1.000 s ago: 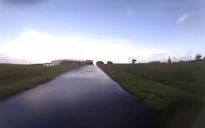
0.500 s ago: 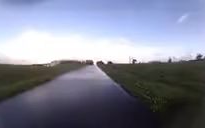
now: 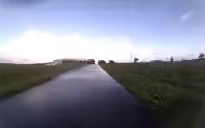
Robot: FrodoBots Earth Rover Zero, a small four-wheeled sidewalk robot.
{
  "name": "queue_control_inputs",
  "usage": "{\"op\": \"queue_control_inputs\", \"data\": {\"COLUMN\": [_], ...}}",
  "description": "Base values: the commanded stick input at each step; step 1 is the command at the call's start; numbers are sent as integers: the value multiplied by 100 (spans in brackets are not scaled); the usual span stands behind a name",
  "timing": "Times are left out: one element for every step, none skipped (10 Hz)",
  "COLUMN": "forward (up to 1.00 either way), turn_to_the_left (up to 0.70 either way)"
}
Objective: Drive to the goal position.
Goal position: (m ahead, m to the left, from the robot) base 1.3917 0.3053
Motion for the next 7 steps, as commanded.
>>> {"op": "queue_control_inputs", "data": {"forward": [45,45,45,45,45,45,45], "turn_to_the_left": [0,0,0,0,0,0,0]}}
